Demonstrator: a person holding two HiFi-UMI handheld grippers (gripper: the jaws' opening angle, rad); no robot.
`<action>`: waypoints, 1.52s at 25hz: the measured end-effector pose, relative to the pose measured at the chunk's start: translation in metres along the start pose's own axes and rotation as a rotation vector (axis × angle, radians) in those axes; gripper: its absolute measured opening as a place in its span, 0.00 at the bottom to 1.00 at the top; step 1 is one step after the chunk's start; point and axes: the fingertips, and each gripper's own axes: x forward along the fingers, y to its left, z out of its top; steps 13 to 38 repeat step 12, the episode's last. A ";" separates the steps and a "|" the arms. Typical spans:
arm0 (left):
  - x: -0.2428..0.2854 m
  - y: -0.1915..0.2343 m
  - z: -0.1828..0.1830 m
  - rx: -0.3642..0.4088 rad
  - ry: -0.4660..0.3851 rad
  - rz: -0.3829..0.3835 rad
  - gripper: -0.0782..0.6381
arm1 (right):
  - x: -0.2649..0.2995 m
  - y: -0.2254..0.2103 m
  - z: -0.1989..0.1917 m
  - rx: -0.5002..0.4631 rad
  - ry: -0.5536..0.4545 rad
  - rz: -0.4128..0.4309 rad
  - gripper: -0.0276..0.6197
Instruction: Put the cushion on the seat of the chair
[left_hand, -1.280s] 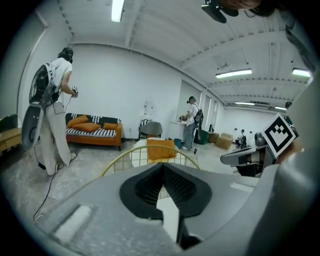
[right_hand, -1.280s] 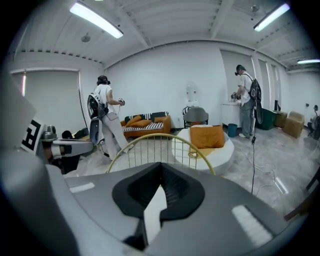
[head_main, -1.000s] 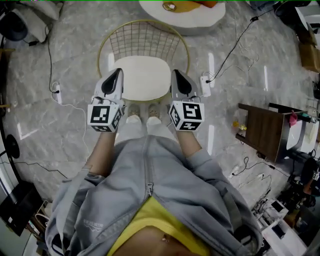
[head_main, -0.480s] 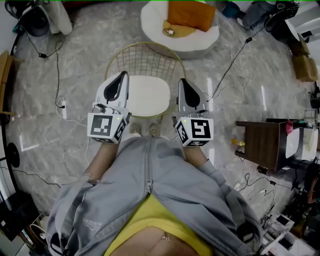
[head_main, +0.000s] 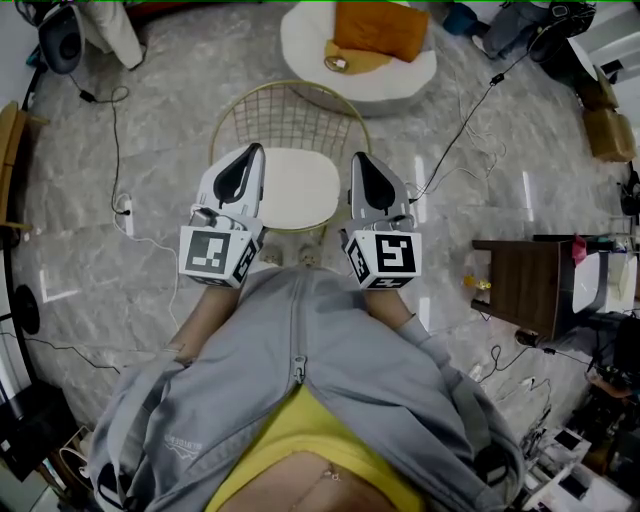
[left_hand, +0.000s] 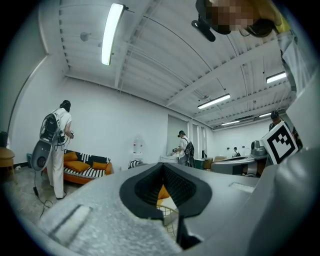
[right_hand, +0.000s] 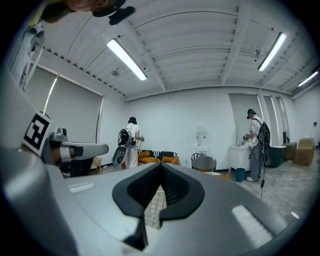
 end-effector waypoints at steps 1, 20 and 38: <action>0.000 -0.001 0.001 -0.001 -0.001 -0.001 0.12 | 0.000 0.000 0.001 -0.002 -0.001 0.001 0.04; 0.006 -0.004 -0.008 -0.006 -0.001 0.001 0.12 | 0.003 -0.005 -0.009 -0.001 -0.002 0.011 0.04; 0.006 -0.004 -0.008 -0.006 -0.001 0.001 0.12 | 0.003 -0.005 -0.009 -0.001 -0.002 0.011 0.04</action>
